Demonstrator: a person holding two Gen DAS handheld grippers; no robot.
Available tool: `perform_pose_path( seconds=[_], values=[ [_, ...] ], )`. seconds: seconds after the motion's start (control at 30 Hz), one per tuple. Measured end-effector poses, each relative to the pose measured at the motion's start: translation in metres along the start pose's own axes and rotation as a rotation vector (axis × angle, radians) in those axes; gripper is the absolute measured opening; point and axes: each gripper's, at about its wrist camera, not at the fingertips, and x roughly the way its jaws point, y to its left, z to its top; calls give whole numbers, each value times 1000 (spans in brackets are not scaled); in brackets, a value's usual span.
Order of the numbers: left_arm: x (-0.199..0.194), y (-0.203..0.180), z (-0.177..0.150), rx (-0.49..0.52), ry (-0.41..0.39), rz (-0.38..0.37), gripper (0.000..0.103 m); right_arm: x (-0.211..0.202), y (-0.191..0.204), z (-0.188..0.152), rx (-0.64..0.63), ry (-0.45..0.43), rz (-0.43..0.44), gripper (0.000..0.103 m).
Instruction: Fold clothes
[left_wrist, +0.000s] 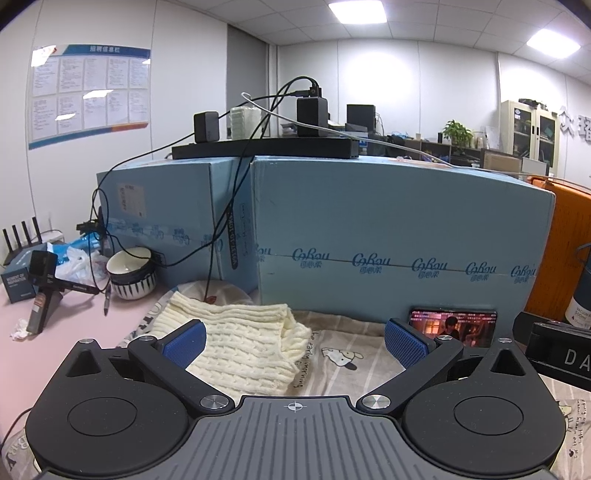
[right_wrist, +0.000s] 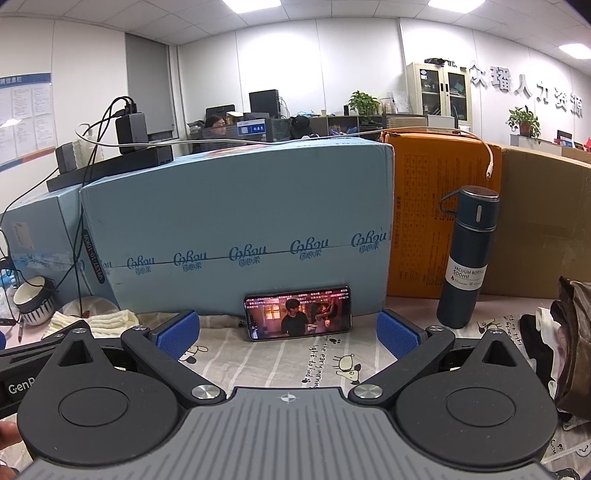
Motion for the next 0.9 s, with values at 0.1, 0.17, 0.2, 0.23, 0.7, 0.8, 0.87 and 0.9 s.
perform_pose_path(
  seconds=[0.1,0.17,0.2,0.23,0.7,0.8,0.87,0.9],
  values=[
    [-1,-1,0,1,-1,-3,103,-1,0,1,-1,-2,-4,103],
    [-2,0,0,0,-4,-4,103,-2,-1,1,0,-5,-5,103],
    [-3,0,1,0,-6,-5,103,-3,-1,1,-1,-7,-5,103],
    [-4,0,1,-1,-9,-6,103,-3,0,1,-2,-9,-6,103],
    [-16,-9,4,6,-32,-55,103,-25,-20,1,21,-44,-63,103],
    [-19,-16,3,5,-37,-83,103,-30,-26,0,31,-51,-81,103],
    [-22,-22,2,9,-44,-101,103,-34,-33,0,37,-56,-98,103],
    [-23,-26,1,10,-47,-112,103,-37,-37,-1,41,-58,-109,103]
  ],
)
